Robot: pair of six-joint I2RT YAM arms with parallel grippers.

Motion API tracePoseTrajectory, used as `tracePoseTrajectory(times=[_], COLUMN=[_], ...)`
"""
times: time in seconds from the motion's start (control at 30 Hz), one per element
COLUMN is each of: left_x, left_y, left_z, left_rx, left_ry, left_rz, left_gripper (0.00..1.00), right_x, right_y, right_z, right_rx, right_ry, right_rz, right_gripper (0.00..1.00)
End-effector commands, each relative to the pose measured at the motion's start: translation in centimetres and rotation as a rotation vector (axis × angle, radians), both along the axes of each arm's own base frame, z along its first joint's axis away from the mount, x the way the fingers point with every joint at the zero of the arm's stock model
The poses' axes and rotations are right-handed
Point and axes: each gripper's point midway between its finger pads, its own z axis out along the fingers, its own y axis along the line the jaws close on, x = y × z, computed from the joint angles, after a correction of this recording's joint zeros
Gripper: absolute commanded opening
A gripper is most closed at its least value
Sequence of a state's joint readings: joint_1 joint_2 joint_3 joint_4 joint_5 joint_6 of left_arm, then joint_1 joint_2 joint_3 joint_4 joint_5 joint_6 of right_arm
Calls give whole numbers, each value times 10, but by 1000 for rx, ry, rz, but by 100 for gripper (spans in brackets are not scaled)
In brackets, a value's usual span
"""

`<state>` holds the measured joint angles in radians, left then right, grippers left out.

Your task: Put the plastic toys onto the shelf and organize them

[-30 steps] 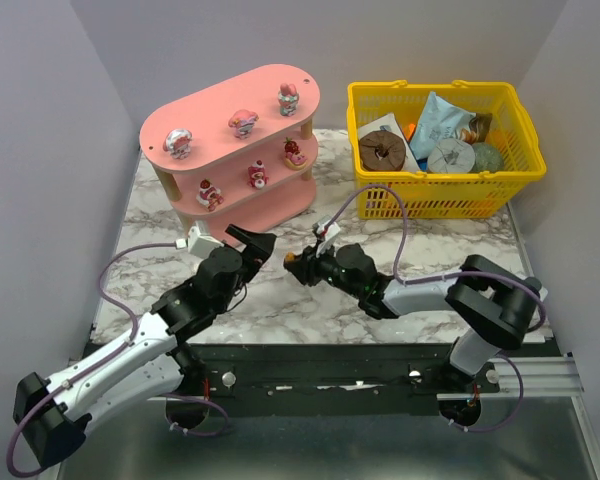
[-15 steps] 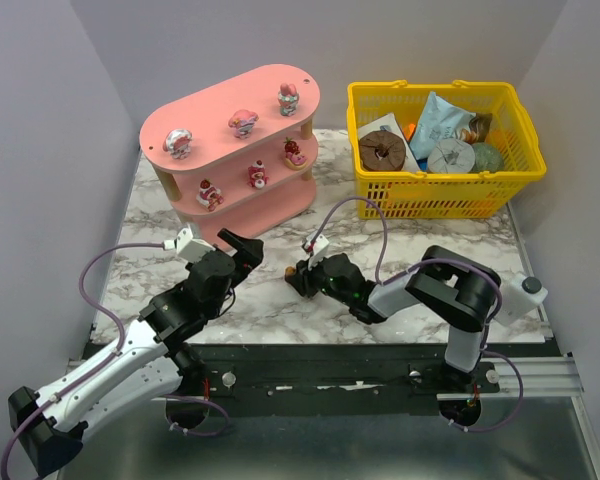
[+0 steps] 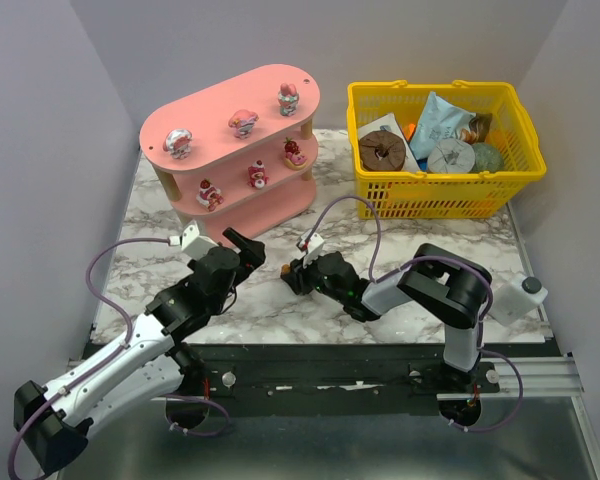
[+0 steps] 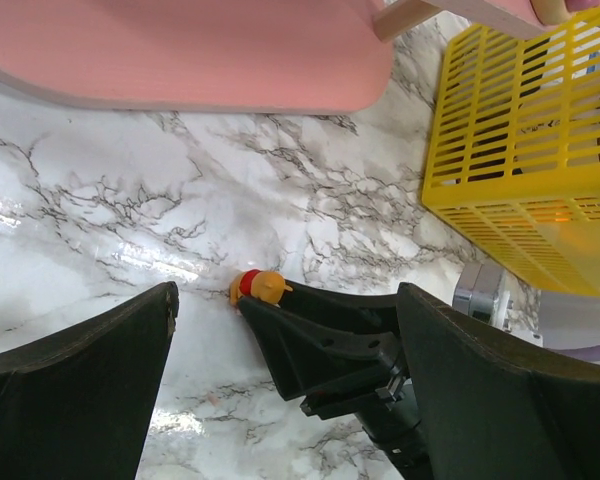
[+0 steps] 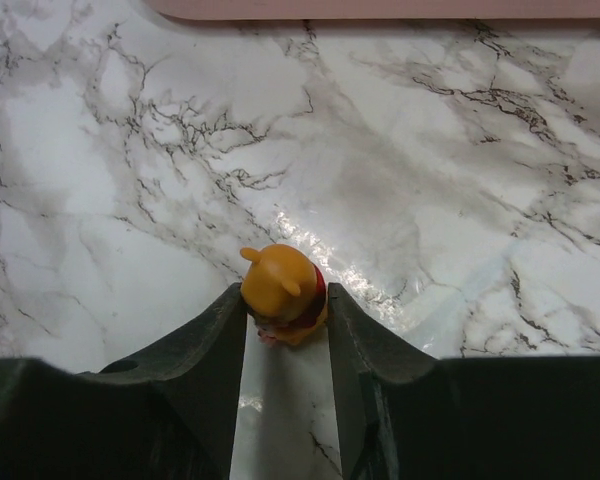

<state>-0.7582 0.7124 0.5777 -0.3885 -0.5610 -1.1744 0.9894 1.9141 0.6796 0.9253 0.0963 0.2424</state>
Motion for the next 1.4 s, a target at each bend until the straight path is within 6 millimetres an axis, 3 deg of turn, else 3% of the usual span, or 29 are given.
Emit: tracePoseTrajectory(times=[0.0, 0.3, 0.37, 0.47, 0.5, 0.57, 0.6, 0.63, 0.67, 0.73, 0.87, 0.9, 0.97, 1.0, 1.03, 1.1, 1.17, 1.3, 1.37], left_x=[2, 4, 4, 6, 6, 10, 10, 13, 14, 18, 29, 35, 46, 51, 62, 70, 80, 69, 64], left_y=[-2, 0, -1, -7, -7, -12, -13, -17, -20, -25, -41, -44, -51, -48, -48, -39, -27, -26, -26], left_z=[5, 4, 8, 14, 5, 11, -2, 3, 0, -6, 2, 2, 19, 11, 29, 23, 29, 7, 7], left_rx=[-1, 89, 147, 270, 323, 376, 447, 471, 498, 555, 573, 595, 663, 725, 772, 963, 1106, 1290, 1307], left_ry=[4, 11, -5, -16, 23, 38, 86, 82, 99, 120, 75, 76, 38, 83, 60, 109, 118, 200, 201], left_rz=[-14, -56, -105, -208, -231, -275, -314, -344, -371, -424, -485, -499, -539, -552, -531, -559, -513, -667, -717], left_gripper=[99, 99, 99, 99, 99, 99, 99, 99, 99, 99, 99, 99, 99, 99, 99, 98, 97, 93, 93], right_x=[1, -11, -14, -16, -17, -13, -12, -15, -8, -6, 7, 16, 24, 31, 34, 44, 46, 44, 36], right_y=[1, 3, -1, -17, -21, -40, -46, -64, -66, -93, -122, -138, -148, -157, -161, -173, -175, -179, -184], right_z=[11, 38, 49, 59, 63, 69, 71, 57, 72, 58, 50, 51, 54, 56, 56, 59, 61, 59, 52], right_rx=[14, 74, 75, 67, 75, 29, 23, -71, -63, -131, -55, -50, -63, -81, -103, -104, -94, -82, -127], right_ry=[-29, 34, 63, 131, 157, 187, 214, 256, 253, 345, 514, 510, 488, 473, 487, 515, 556, 683, 749], right_rz=[-10, 12, 2, -76, -109, -201, -245, -297, -342, -441, -462, -485, -486, -499, -509, -542, -540, -560, -574], right_gripper=[50, 83, 93, 97, 98, 100, 100, 100, 100, 100, 100, 100, 100, 100, 100, 100, 100, 99, 99])
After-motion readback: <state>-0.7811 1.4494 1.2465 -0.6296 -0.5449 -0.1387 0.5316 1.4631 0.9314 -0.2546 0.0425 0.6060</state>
